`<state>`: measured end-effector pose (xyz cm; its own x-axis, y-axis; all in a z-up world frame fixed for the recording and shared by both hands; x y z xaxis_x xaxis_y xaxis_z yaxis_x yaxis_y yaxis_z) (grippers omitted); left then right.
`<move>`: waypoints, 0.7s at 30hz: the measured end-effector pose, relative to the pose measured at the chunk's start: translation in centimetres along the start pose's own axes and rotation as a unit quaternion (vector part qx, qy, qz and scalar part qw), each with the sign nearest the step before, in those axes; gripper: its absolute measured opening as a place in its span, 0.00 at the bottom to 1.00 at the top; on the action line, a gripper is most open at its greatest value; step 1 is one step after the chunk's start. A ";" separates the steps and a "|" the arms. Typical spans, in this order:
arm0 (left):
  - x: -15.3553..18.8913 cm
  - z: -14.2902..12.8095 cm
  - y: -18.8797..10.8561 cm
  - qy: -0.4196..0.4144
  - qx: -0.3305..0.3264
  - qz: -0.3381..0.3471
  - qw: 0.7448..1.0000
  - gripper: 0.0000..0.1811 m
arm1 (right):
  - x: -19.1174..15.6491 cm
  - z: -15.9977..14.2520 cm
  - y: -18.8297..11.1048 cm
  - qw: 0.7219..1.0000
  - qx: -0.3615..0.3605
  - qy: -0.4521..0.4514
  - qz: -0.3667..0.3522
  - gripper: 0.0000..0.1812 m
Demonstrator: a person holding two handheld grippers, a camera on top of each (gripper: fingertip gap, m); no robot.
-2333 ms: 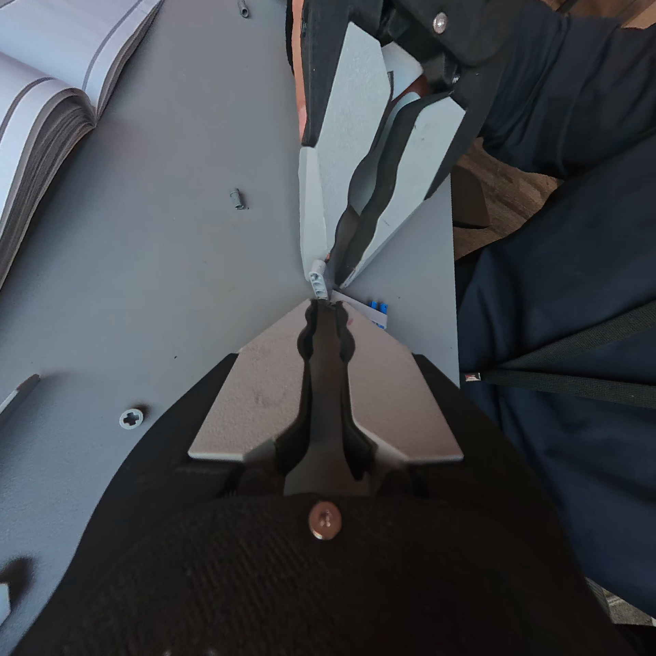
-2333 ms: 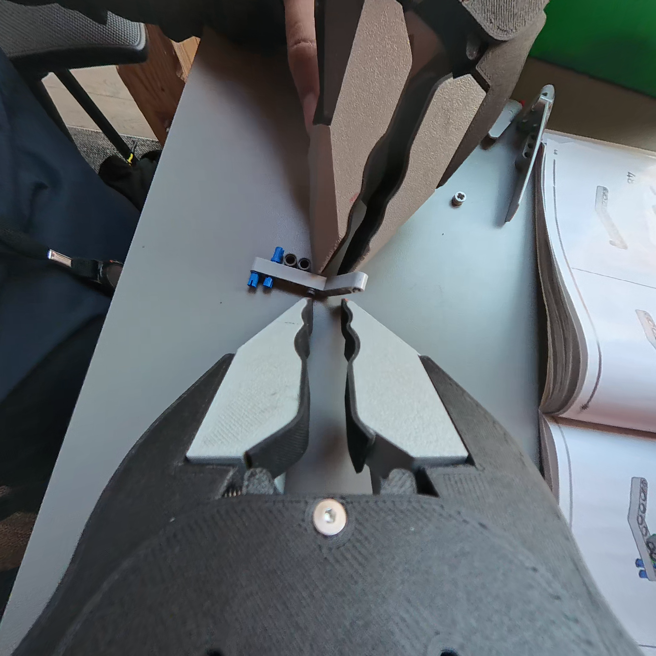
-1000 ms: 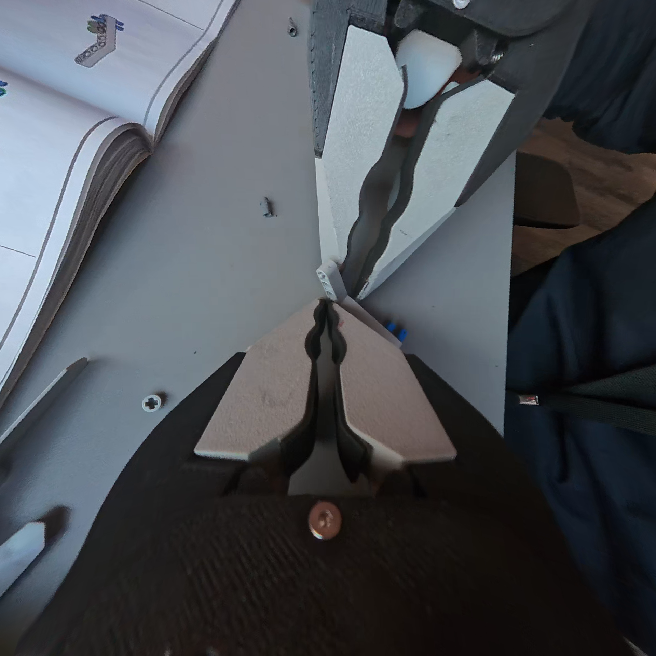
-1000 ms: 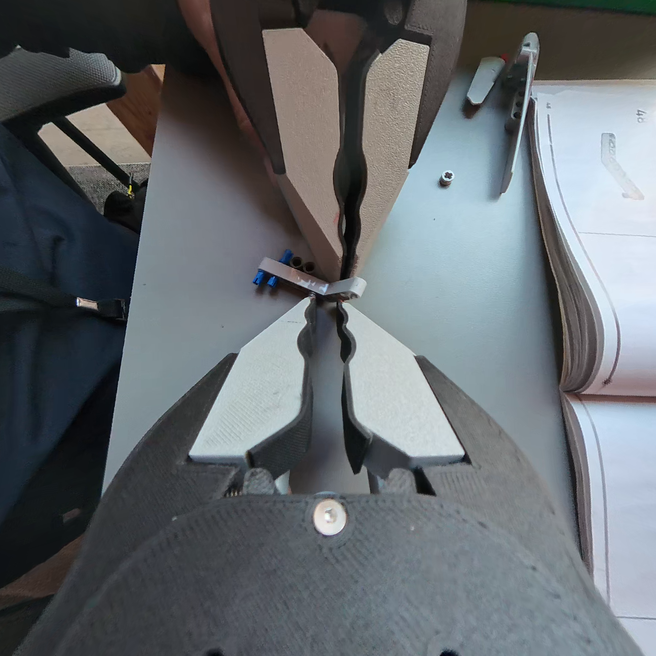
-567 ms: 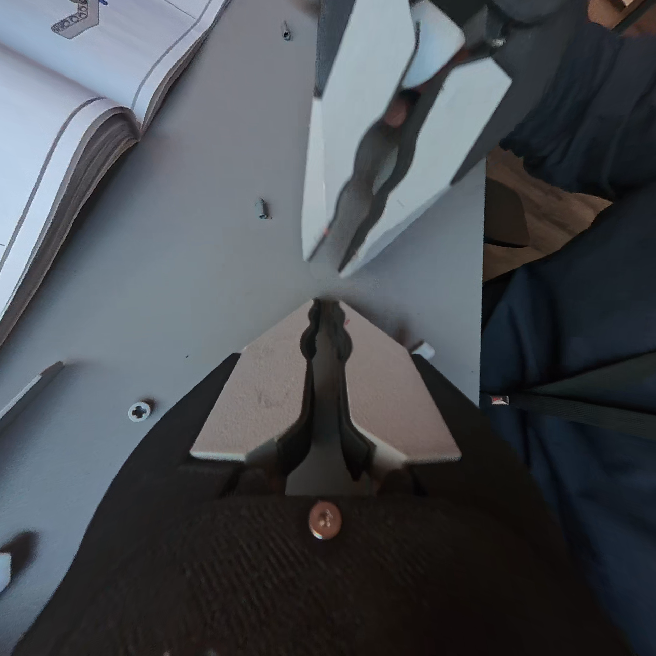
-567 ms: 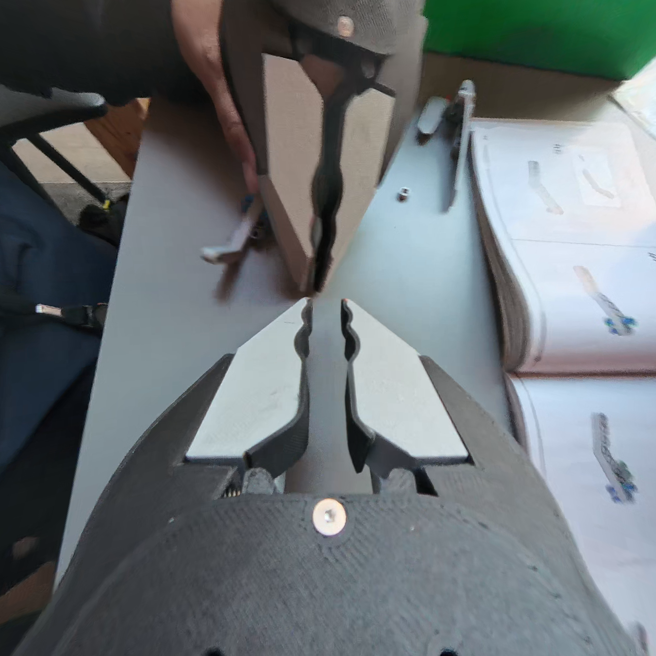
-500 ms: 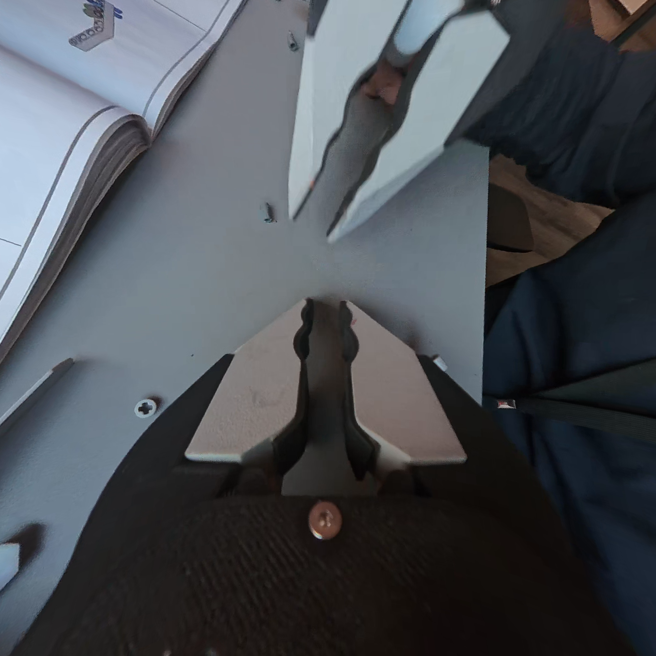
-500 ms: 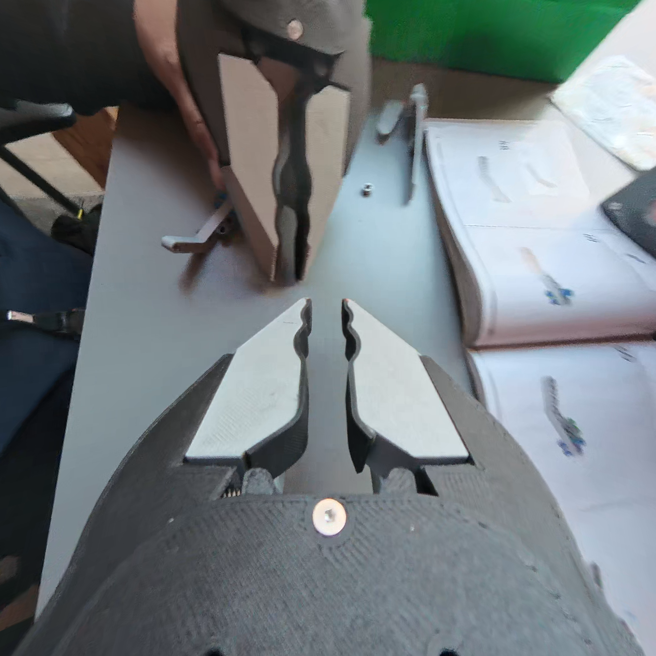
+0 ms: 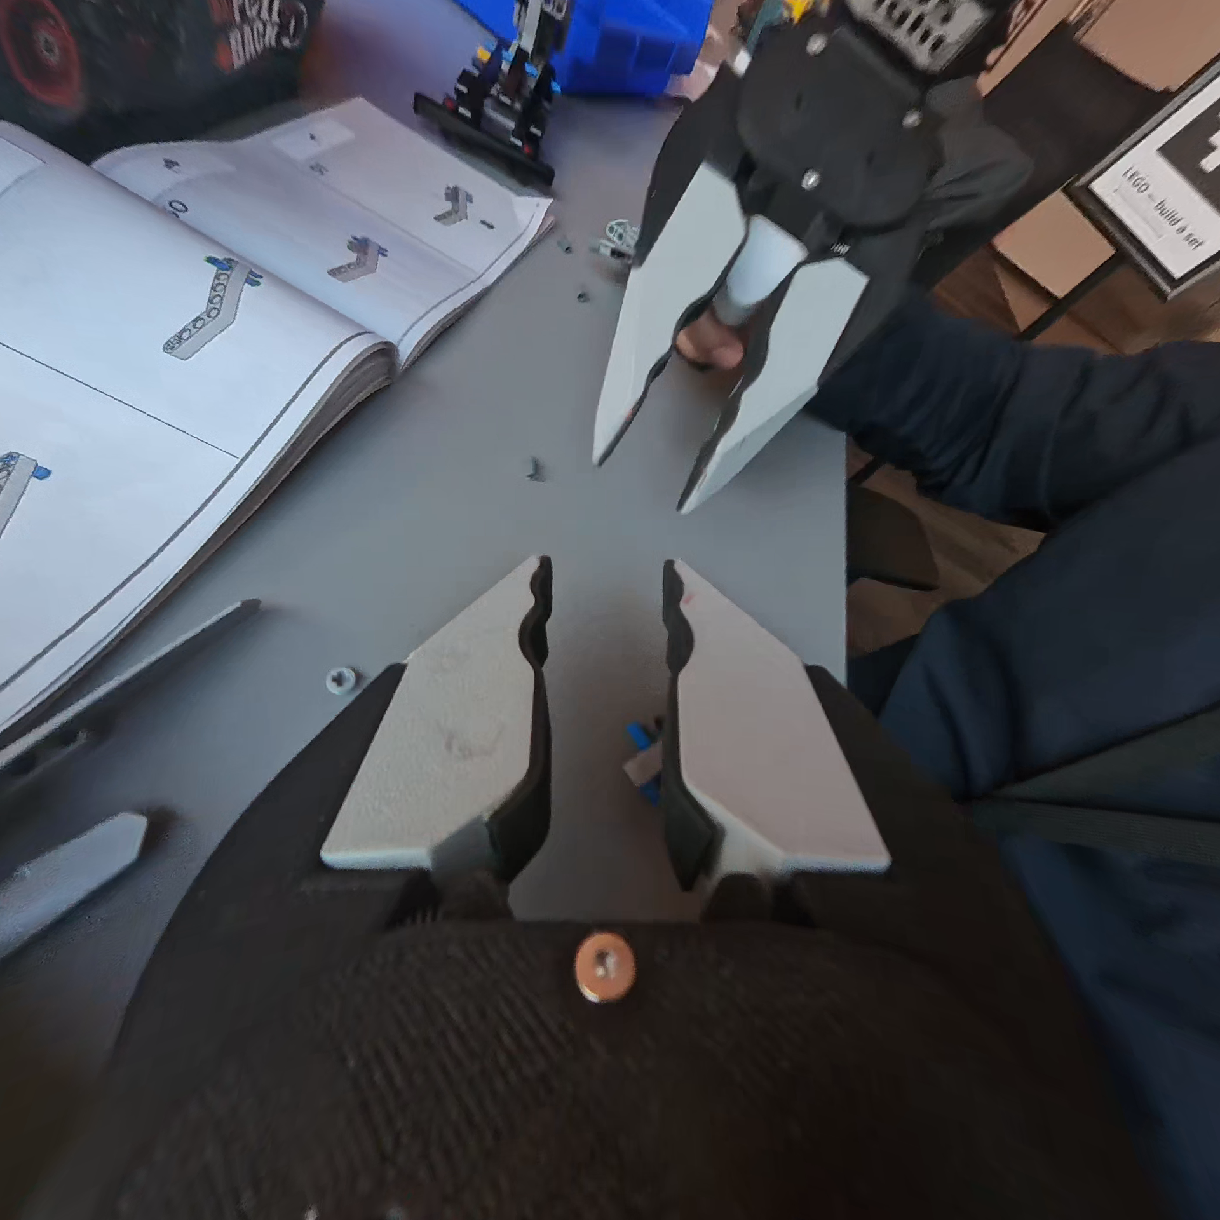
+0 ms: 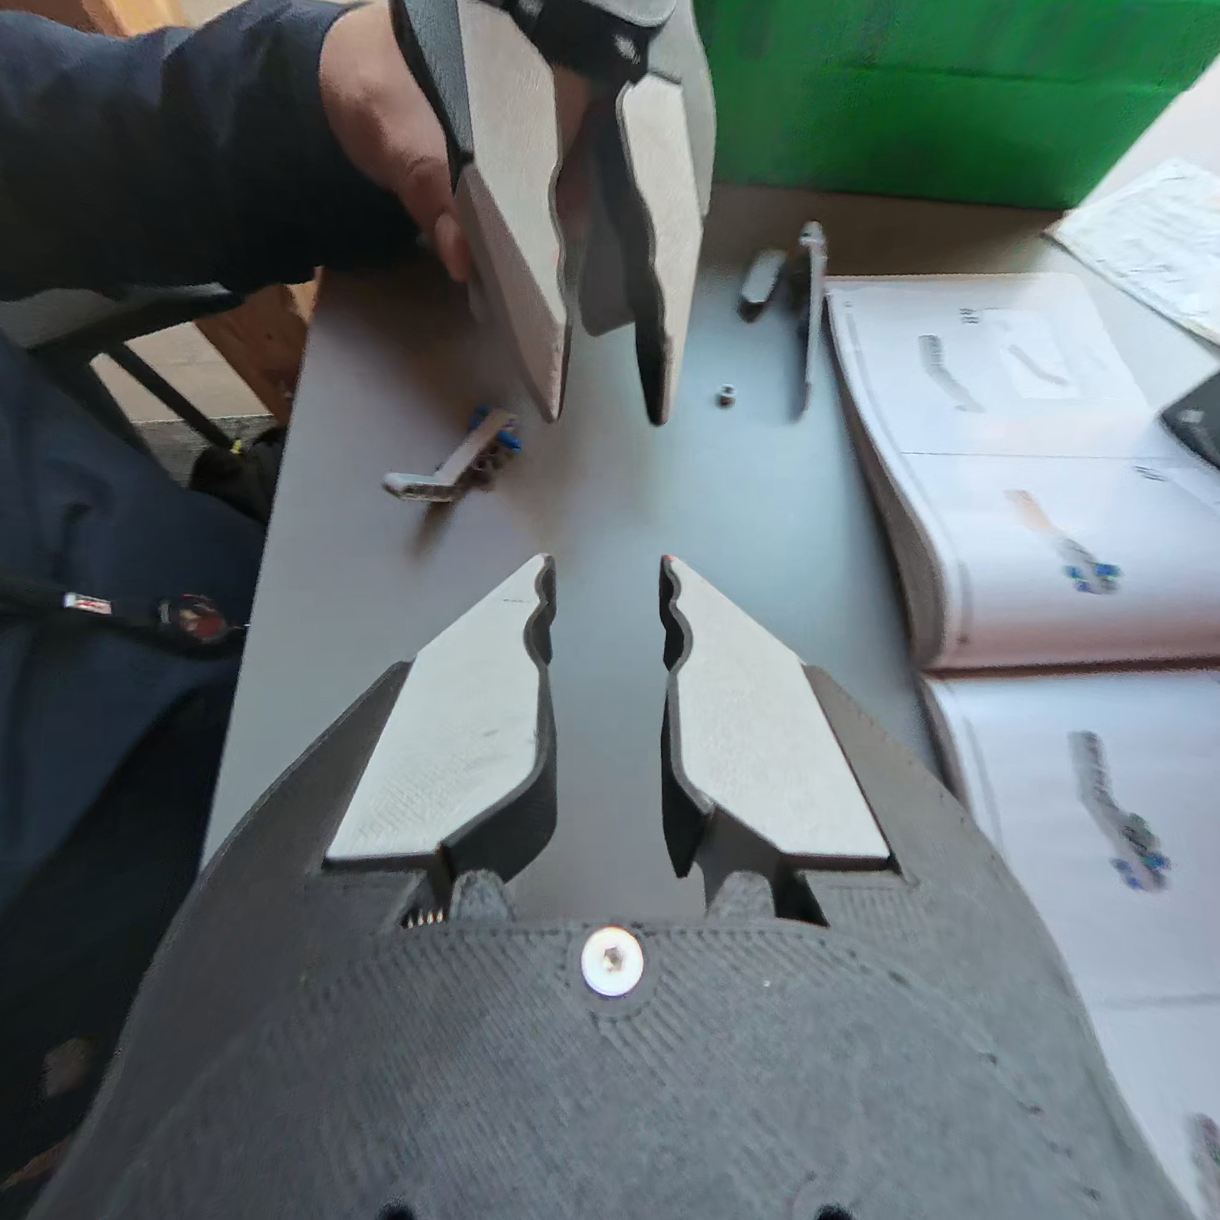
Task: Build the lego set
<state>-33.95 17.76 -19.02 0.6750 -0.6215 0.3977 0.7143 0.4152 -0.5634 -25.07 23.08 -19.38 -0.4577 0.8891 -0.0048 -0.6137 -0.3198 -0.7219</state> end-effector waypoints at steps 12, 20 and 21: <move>1.8 -5.7 -0.5 0.050 -0.125 0.093 0.986 0.17 | -6.4 1.4 5.7 0.997 -0.066 -0.003 -0.037 0.18; 2.5 -6.1 -0.3 0.041 -0.127 0.088 0.987 0.07 | -3.8 0.3 4.5 0.992 -0.081 0.010 -0.095 0.12; 2.5 -6.0 -0.3 0.032 -0.124 0.089 0.988 0.07 | -3.6 0.1 4.2 0.992 -0.081 0.019 -0.093 0.13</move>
<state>-33.61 12.12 -22.25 0.7676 -0.5965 0.2344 0.5120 0.3507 -0.7841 -26.09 18.50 -22.36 -0.3203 0.9402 0.1154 -0.5720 -0.0949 -0.8147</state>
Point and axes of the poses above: each gripper's, where its closed fingertips meet, y out along the fingers, z out of its top, x = y × z across the jaws, the point moved 4 cm from there along -y, back along the fingers, and after that the axes turned 11 degrees about -x, right-handed, at the moved point
